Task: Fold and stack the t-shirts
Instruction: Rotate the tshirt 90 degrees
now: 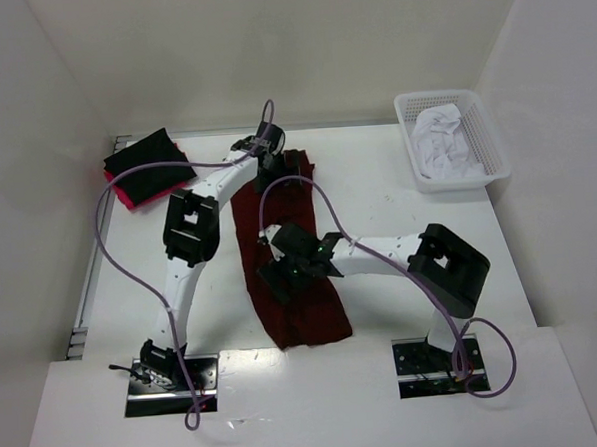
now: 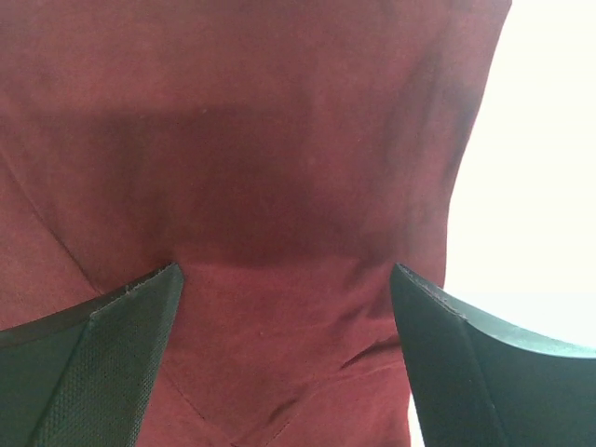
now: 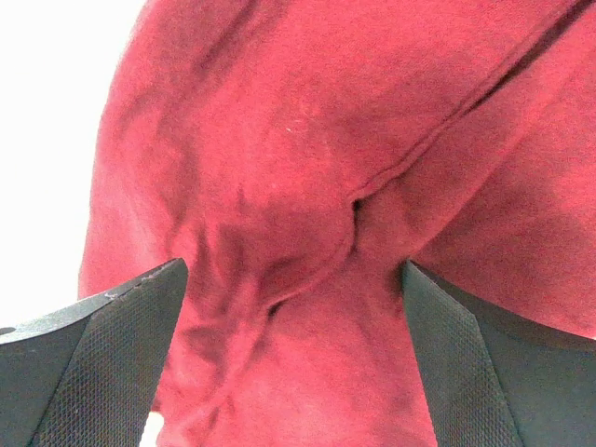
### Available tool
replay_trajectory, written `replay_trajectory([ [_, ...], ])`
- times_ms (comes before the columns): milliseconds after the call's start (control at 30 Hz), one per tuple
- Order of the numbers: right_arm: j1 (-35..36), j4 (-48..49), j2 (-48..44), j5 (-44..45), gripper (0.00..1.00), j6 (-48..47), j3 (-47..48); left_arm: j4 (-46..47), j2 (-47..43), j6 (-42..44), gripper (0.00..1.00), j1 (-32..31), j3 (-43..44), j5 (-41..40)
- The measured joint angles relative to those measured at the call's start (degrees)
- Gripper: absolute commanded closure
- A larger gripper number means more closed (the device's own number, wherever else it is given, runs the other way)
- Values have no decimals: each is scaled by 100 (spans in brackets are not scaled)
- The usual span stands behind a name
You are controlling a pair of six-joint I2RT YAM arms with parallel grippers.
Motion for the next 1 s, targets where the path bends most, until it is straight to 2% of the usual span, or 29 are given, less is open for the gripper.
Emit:
replay_trajectory([
  [267,-950,3,1,-24,0,384,42,-853,1471,236,0,-73,2722,499],
  [400,-1083,-36,1,148,0,415,97,-1540,2201,411,0,-73,4272,530],
  [533,-1057,-135,-69,393,0,412,283,-2009,2240,499,0,-50,4772,279],
  [667,-1077,-179,-521,686,0,423,399,-2353,1881,539,0,25,4817,-13],
  [767,-1201,-168,-1051,801,0,430,507,-2531,1267,635,0,134,4776,-274],
  [867,-1557,-136,-1335,871,0,430,878,-2536,235,719,0,235,4492,-462],
  [1000,-2162,-68,-1135,900,0,394,1550,-2419,-1443,848,0,230,3585,-852],
])
